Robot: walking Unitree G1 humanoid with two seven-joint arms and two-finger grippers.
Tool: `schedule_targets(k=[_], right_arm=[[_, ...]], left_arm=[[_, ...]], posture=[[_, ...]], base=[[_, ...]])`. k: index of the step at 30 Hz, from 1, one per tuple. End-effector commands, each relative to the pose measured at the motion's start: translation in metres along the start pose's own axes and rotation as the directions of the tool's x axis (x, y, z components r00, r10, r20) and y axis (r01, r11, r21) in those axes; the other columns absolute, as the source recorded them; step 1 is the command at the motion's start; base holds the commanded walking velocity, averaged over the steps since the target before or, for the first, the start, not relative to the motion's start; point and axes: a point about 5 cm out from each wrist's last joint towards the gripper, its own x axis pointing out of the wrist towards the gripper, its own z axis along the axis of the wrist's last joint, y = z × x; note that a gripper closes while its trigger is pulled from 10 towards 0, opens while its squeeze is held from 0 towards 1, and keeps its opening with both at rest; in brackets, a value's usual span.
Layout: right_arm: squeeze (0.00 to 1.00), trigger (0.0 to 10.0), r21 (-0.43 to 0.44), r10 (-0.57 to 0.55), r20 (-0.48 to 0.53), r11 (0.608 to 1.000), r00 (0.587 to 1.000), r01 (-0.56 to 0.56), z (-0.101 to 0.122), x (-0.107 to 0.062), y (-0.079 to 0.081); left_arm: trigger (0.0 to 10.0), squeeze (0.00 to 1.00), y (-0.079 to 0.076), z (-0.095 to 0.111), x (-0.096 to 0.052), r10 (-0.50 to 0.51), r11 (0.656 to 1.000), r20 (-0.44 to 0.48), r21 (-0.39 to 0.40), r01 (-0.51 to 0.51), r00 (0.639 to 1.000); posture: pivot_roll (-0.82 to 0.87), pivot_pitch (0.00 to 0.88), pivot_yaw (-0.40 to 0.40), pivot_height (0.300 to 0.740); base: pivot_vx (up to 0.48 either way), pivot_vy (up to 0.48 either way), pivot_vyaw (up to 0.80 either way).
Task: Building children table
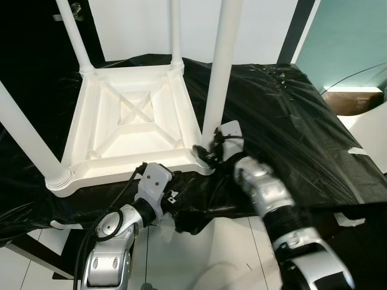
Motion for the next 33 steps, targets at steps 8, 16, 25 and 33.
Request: schedule_targets(k=[8,16,25,33], right_arm=[[0.00,10.0,0.109,-0.022,-0.050,0.994,0.999,0.028,-0.016,-0.009,0.019],[0.00,10.0,0.109,-0.075,-0.055,0.991,0.996,0.081,-0.012,-0.014,0.017],[1.00,10.0,0.038,-0.012,0.030,0.999,0.999,0.011,-0.001,-0.024,0.002],[0.00,10.0,-0.047,0.088,0.065,0.995,0.994,-0.085,0.003,-0.035,-0.027]], left_arm=[[10.0,0.00,0.005,0.000,0.001,0.123,0.992,-0.008,0.000,-0.123,0.992],[10.0,0.00,0.005,0.000,0.001,0.117,0.993,-0.008,0.003,-0.117,0.993],[10.0,0.00,0.003,-0.001,0.002,0.105,0.994,-0.009,0.001,-0.105,0.994],[10.0,0.00,0.004,-0.001,0.003,0.103,0.995,-0.008,0.002,-0.103,0.995]], posture=[[0.13,0.011,-0.069,0.740],[0.12,0.006,-0.065,0.740],[0.11,0.007,-0.069,0.740],[0.10,0.010,-0.079,0.740]], base=[[0.000,0.000,0.00],[0.000,0.000,0.00],[0.000,0.000,0.00],[0.000,0.000,0.00]])
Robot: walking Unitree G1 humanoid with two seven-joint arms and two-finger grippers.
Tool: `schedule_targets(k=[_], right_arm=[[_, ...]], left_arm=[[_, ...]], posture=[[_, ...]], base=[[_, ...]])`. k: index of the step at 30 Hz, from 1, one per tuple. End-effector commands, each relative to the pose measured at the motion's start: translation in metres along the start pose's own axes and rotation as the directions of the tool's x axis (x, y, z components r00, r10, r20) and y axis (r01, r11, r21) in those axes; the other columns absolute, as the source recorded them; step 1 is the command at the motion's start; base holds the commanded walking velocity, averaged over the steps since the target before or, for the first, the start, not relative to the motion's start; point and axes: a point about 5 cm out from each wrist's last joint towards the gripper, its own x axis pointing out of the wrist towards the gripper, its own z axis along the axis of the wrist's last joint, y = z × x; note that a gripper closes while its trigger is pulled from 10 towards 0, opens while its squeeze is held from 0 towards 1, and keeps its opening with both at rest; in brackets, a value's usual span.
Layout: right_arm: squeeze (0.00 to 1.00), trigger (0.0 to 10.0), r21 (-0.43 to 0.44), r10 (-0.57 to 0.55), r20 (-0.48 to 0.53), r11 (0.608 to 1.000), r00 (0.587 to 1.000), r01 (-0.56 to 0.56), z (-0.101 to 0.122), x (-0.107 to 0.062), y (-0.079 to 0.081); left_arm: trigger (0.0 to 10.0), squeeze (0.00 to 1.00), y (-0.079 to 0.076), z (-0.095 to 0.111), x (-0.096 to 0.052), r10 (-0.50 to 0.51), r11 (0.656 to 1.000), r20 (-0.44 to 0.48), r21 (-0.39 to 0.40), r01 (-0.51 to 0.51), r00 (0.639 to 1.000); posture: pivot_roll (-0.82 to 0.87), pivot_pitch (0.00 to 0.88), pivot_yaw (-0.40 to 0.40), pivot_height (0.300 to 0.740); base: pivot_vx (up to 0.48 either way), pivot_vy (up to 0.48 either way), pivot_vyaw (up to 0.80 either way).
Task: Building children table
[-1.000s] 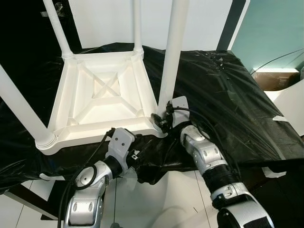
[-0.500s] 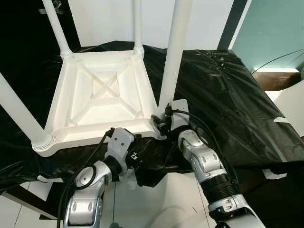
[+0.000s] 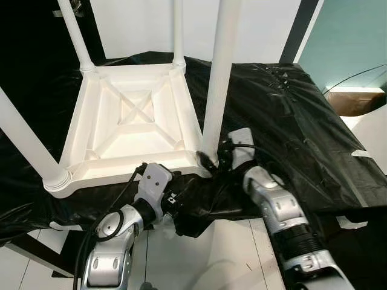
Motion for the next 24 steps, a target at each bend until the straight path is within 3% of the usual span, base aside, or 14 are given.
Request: schedule_targets(k=[1,5,10,24], right_arm=[[0.00,10.0,0.007,0.027,-0.008,1.000,1.000,-0.027,-0.002,-0.004,-0.013],[0.00,10.0,-0.004,0.044,-0.005,0.999,0.999,-0.044,0.000,-0.004,-0.018],[0.00,10.0,-0.098,0.195,-0.036,0.975,0.980,-0.197,0.001,0.000,-0.031],[0.00,10.0,-0.144,0.428,-0.111,0.886,0.897,-0.440,0.001,0.022,-0.021]], left_arm=[[10.0,0.00,0.006,0.000,0.002,0.116,0.993,-0.002,-0.003,-0.116,0.993],[10.0,0.00,0.007,0.001,0.003,0.118,0.993,0.000,-0.002,-0.118,0.993],[10.0,0.00,0.011,0.001,0.004,0.124,0.992,0.003,0.002,-0.124,0.992],[10.0,0.00,0.015,0.005,0.005,0.124,0.992,0.008,0.011,-0.125,0.992]], posture=[[0.09,0.010,-0.080,0.740],[0.09,0.010,-0.079,0.740],[0.09,0.009,-0.071,0.740],[0.11,0.000,-0.059,0.740]], base=[[0.000,0.000,0.00],[0.000,0.000,0.00],[0.000,0.000,0.00],[0.000,0.000,0.00]])
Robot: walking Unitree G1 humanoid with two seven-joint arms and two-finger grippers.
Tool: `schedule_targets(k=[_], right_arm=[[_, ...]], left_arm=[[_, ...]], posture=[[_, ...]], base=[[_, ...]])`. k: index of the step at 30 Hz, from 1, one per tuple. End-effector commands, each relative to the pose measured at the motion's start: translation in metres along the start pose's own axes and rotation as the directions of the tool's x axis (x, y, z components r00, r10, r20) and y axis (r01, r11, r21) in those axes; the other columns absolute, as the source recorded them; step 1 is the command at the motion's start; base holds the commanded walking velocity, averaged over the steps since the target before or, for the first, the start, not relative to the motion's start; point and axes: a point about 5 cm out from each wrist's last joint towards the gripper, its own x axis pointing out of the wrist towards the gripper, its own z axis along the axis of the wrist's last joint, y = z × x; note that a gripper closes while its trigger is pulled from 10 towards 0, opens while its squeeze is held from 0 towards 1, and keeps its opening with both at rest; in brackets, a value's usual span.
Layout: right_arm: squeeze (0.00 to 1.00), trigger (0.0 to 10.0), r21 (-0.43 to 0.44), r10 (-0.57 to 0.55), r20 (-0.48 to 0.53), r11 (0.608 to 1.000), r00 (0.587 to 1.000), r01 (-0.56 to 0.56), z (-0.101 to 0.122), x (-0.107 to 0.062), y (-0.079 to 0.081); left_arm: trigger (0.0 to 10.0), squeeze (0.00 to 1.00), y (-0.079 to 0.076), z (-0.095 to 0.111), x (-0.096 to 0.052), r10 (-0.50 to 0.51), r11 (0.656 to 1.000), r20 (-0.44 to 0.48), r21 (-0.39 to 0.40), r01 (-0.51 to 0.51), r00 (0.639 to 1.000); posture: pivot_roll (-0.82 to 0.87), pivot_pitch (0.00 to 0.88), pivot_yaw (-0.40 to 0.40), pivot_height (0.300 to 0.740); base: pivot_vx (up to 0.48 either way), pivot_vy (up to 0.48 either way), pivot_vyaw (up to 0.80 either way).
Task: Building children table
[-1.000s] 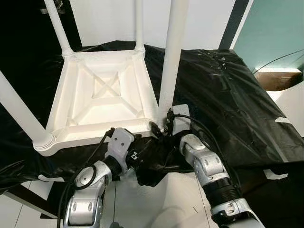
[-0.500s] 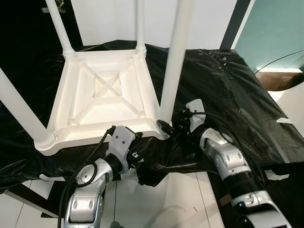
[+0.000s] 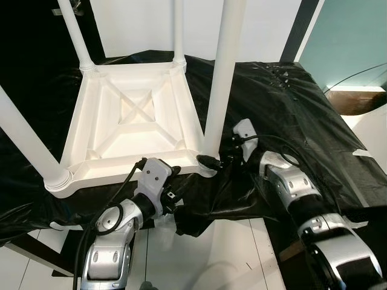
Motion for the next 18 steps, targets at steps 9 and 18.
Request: schedule_targets(k=[9,18], right_arm=[[0.00,0.0,-0.027,0.093,-0.045,0.995,0.995,-0.094,-0.007,0.011,0.006],[0.00,0.0,-0.001,0.072,-0.050,0.997,0.996,-0.072,-0.011,0.014,0.004]], left_arm=[[10.0,0.00,0.006,-0.002,0.003,0.103,0.995,-0.010,-0.006,-0.103,0.995],[10.0,0.00,0.006,-0.001,0.008,0.077,0.997,-0.008,0.005,-0.077,0.997]], posture=[[0.11,0.000,-0.051,0.740],[0.10,0.000,-0.049,0.740]], base=[[0.000,0.000,0.00],[0.000,0.000,0.00]])
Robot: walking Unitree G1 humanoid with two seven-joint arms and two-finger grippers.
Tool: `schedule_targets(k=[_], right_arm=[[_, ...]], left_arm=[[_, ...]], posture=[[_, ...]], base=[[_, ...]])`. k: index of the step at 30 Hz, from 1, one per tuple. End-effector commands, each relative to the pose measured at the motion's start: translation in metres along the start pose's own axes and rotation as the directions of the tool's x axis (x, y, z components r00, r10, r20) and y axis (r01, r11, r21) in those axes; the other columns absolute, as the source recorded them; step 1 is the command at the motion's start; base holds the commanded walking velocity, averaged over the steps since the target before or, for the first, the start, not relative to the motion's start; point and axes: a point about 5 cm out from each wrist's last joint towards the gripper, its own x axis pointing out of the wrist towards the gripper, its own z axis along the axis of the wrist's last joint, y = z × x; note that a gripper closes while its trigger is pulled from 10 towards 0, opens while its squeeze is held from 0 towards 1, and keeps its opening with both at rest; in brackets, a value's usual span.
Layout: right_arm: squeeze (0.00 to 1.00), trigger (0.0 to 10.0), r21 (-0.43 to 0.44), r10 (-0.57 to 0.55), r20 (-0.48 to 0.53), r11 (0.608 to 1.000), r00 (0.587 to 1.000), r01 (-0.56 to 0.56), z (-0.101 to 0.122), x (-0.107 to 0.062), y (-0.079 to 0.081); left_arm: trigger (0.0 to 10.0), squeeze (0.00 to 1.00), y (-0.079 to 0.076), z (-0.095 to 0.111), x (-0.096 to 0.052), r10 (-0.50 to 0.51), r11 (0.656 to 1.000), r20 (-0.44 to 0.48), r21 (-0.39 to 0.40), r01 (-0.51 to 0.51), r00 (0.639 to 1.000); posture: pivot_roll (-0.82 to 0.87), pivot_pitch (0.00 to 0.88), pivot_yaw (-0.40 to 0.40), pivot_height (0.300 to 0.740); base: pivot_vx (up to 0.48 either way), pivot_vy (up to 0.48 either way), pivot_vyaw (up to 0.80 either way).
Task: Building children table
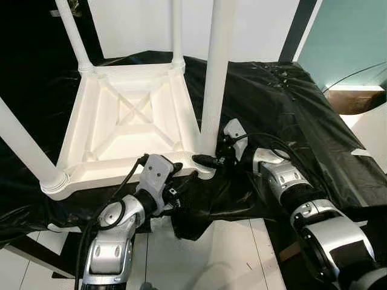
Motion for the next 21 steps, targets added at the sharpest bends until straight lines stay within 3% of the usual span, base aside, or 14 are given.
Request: schedule_targets(k=[1,2,3,5,6,13,15,16,18,20,21], right_arm=[[0.00,0.0,0.037,0.005,-0.031,0.999,0.999,-0.004,-0.009,0.003,0.004],[0.00,0.0,0.037,0.005,-0.031,0.999,0.999,-0.004,-0.009,0.003,0.004],[0.00,3.2,0.054,-0.015,-0.029,0.998,0.999,0.017,-0.010,0.003,0.005],[0.00,3.2,0.063,-0.028,-0.026,0.998,0.999,0.030,-0.011,0.004,0.005],[0.00,10.0,0.076,-0.056,-0.021,0.995,0.998,0.057,-0.012,0.006,0.007],[0.00,10.0,0.131,-0.200,-0.021,0.971,0.980,0.201,-0.019,0.015,0.016],[0.00,10.0,0.190,-0.345,-0.065,0.917,0.936,0.351,-0.026,0.020,0.022],[0.00,10.0,0.190,-0.345,-0.065,0.917,0.936,0.351,-0.026,0.020,0.022],[0.00,10.0,0.225,-0.445,-0.102,0.861,0.890,0.456,-0.029,0.022,0.026],[0.00,10.0,0.225,-0.445,-0.102,0.861,0.890,0.456,-0.029,0.022,0.026],[0.00,10.0,0.267,-0.529,-0.124,0.797,0.839,0.542,-0.032,0.023,0.033]], left_arm=[[10.0,0.00,0.006,-0.001,0.003,0.092,0.996,-0.002,0.003,-0.092,0.996],[10.0,0.00,0.006,-0.001,0.003,0.092,0.996,-0.002,0.003,-0.092,0.996],[10.0,0.00,0.006,-0.001,0.004,0.090,0.996,-0.002,0.005,-0.090,0.996],[10.0,0.00,0.006,-0.001,0.004,0.089,0.996,-0.003,0.006,-0.089,0.996],[10.0,0.00,0.006,-0.001,0.005,0.087,0.996,-0.004,0.006,-0.087,0.996],[10.0,0.00,0.006,-0.002,0.007,0.085,0.996,-0.002,0.004,-0.085,0.996],[10.0,0.00,0.006,-0.003,0.008,0.081,0.997,-0.004,0.002,-0.081,0.997],[10.0,0.00,0.006,-0.003,0.008,0.081,0.997,-0.004,0.002,-0.081,0.997],[10.0,0.00,0.005,-0.003,0.009,0.075,0.997,-0.004,0.000,-0.075,0.997],[10.0,0.00,0.005,-0.003,0.009,0.075,0.997,-0.004,0.000,-0.075,0.997],[10.0,0.00,0.005,-0.003,0.011,0.069,0.998,-0.001,-0.003,-0.069,0.998]], posture=[[0.10,0.000,-0.050,0.740],[0.10,0.000,-0.050,0.740],[0.09,0.000,-0.049,0.740],[0.09,0.000,-0.049,0.740],[0.08,0.000,-0.049,0.740],[0.08,0.000,-0.050,0.740],[0.07,0.000,-0.048,0.740],[0.07,0.000,-0.048,0.740],[0.07,0.000,-0.048,0.740],[0.07,0.000,-0.048,0.740],[0.06,0.000,-0.049,0.740]], base=[[0.000,0.000,0.00],[0.000,0.000,0.00],[0.000,0.000,0.00],[0.000,0.000,0.00],[0.000,0.000,0.00],[0.000,0.000,0.00],[0.000,0.000,0.00],[0.000,0.000,0.00],[0.000,0.000,0.00],[0.000,0.000,0.00],[0.000,0.000,0.00]])
